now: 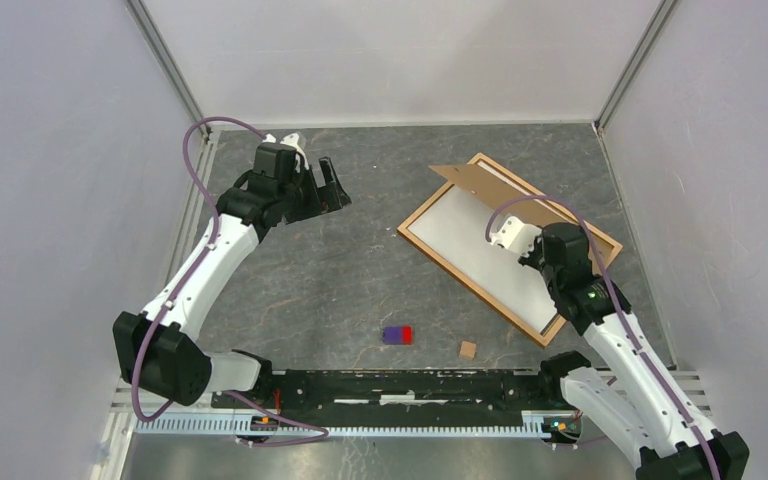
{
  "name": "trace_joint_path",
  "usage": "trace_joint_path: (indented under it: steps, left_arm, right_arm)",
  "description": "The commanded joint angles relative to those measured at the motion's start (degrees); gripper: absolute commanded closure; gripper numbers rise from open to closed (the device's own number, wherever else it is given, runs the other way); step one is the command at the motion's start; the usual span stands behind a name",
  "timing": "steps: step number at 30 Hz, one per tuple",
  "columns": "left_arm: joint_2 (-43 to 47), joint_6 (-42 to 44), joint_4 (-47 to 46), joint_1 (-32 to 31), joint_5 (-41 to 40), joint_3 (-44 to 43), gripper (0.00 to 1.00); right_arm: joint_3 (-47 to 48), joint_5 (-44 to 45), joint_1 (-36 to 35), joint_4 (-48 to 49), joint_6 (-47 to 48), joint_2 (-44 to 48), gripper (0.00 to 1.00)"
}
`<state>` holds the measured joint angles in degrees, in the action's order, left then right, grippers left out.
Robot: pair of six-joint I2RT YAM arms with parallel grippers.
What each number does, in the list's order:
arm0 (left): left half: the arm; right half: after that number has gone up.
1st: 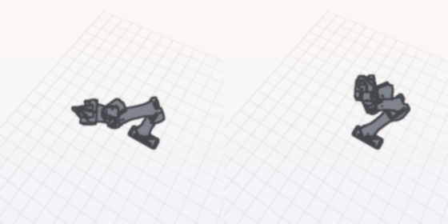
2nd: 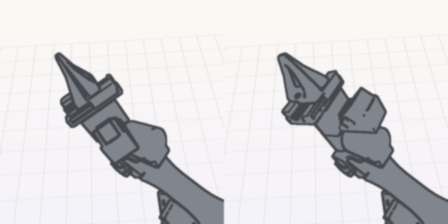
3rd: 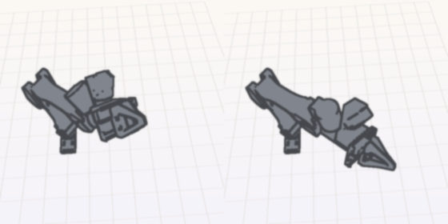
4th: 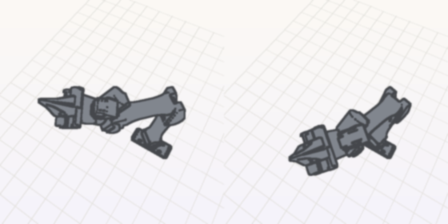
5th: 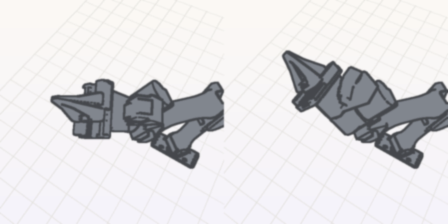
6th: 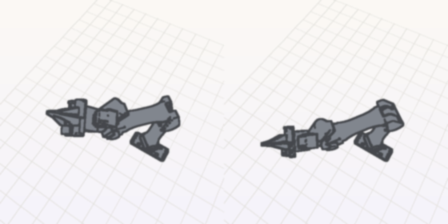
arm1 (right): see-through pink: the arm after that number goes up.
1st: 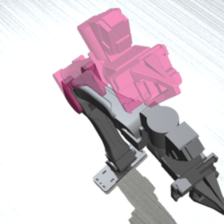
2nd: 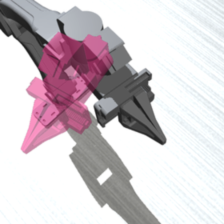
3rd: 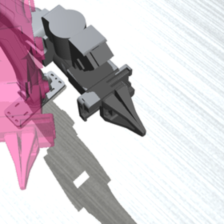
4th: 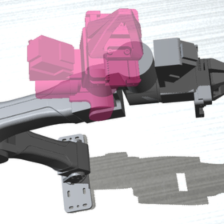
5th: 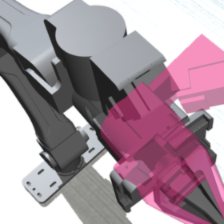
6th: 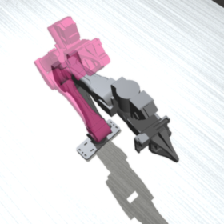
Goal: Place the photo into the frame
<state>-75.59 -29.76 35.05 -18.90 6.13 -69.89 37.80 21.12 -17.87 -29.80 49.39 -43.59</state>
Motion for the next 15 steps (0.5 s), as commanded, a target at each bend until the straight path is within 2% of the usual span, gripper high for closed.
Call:
trace_joint_path:
  steps: [1, 5, 13, 15]
  left_arm:
    - [0.0, 2.5, -1.1, -0.3, 0.3, -0.1, 0.00]
    - [0.0, 2.5, -1.2, -0.3, 0.4, -0.1, 0.00]
    - [-0.3, 2.5, -1.4, -0.3, 0.6, 0.0, 0.00]
    - [-0.3, 2.5, -1.3, -0.4, 0.6, 0.0, 0.00]
  right_arm:
    - [-0.8, 1.6, 0.3, 5.1, -0.8, 0.8, 1.00]
    - [-1.0, 2.2, 0.3, 5.5, -2.8, -0.4, 0.98]
    - [-1.4, 2.8, 0.3, 2.7, -7.4, 0.7, 0.33]
    - [-0.6, 1.4, 0.3, 0.8, -8.4, 0.7, 0.22]
